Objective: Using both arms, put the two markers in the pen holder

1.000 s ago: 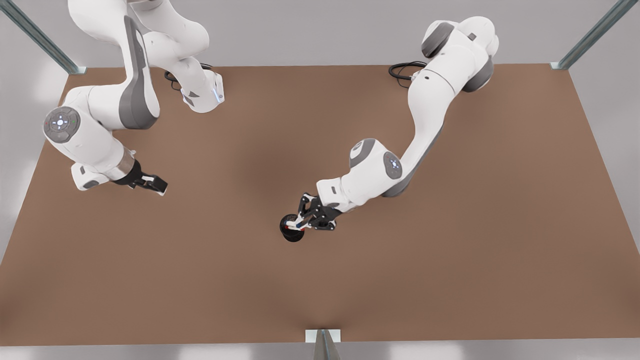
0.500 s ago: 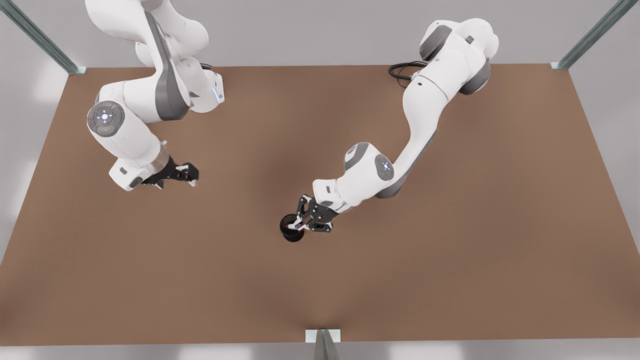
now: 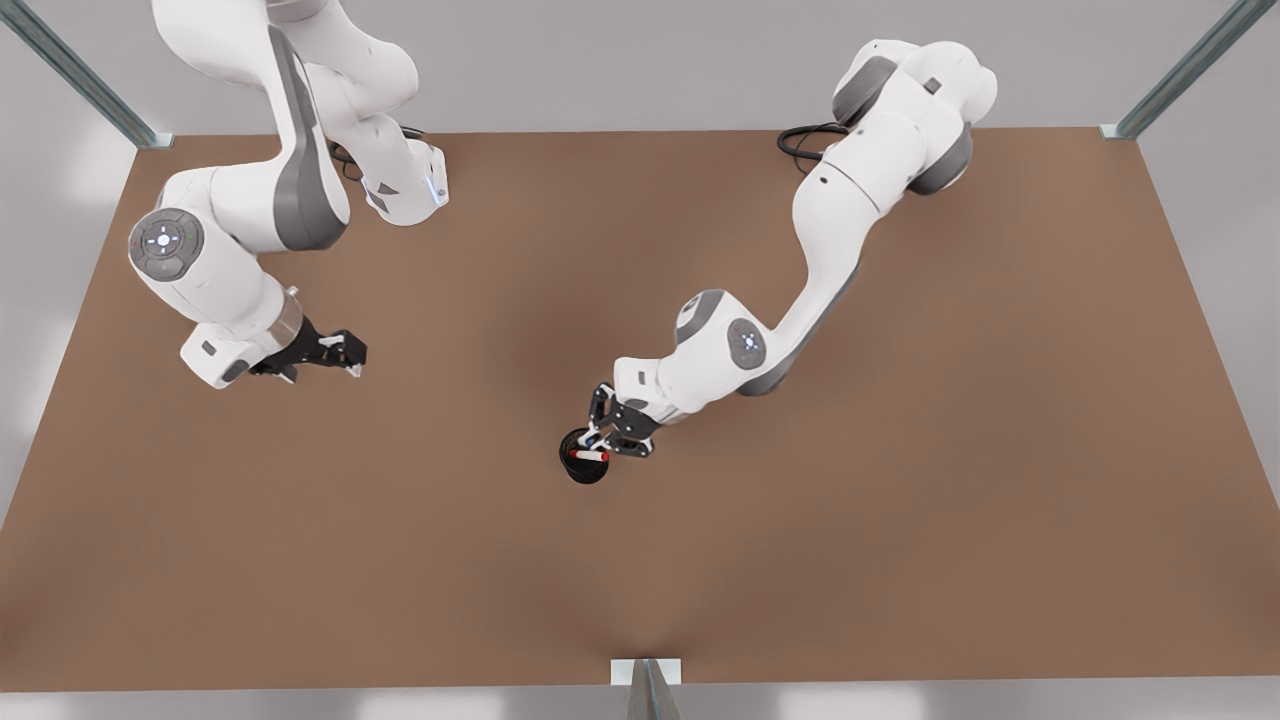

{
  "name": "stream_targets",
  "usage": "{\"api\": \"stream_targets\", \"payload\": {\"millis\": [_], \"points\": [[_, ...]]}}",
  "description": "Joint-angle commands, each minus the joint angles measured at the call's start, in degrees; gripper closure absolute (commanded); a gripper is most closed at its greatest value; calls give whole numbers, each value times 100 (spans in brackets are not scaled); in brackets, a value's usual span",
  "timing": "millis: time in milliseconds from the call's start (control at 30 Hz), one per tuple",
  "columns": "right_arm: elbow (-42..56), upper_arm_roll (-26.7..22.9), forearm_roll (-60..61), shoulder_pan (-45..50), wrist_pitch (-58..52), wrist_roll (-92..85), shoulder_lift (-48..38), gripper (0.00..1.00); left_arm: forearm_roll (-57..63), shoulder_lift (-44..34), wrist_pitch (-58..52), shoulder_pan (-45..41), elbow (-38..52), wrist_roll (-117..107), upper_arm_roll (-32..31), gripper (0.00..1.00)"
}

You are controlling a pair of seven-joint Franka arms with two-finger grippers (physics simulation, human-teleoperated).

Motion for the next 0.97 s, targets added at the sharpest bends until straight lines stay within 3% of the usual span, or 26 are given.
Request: {"api": "stream_targets", "payload": {"millis": [0,100,133,167,267,300,333,433,533,633,667,700,767,933], "points": [[73,-11,4,77,-11,-349,20,0,-54,40,26,-13,4,723,-3,79],[433,-20,12,51,-450,-323,205,0,-54,181,26,-22,4,802,-3,73],[433,-20,12,33,-459,-253,205,0,-71,190,96,-74,4,767,-3,5],[425,-37,12,16,-459,-253,214,0,-71,225,114,-92,4,785,-3,0],[565,-37,4,-2,-459,-314,249,0,-62,269,114,-66,13,776,-3,0],[600,-37,4,-10,-459,-306,275,0,-71,199,-105,-66,13,583,330,0],[600,-37,4,-10,-459,-262,293,0,-36,-65,-1036,-31,100,-76,647,0],[600,-37,12,7,-459,-253,293,0,-45,-917,-3365,57,206,-560,2158,0],[592,-37,12,-2,-468,-262,293,0,-45,-1726,-5009,84,215,-868,3828,0],[592,-37,12,-2,-468,-262,293,0,-27,-2208,-5510,92,223,-2089,4339,0],[592,-37,12,-2,-459,-270,293,0,340,-2701,-5862,365,223,-2116,4216,0],[583,-37,12,-11,-468,-270,293,0,1299,-3000,-6029,1067,215,-2168,3180,0],[583,-37,12,-11,-468,-270,293,0,2021,-3159,-6372,1911,197,-2476,2080,0],[574,-37,12,-54,-512,-288,293,0,2021,-3088,-6531,1692,276,-2731,2019,0]]}}
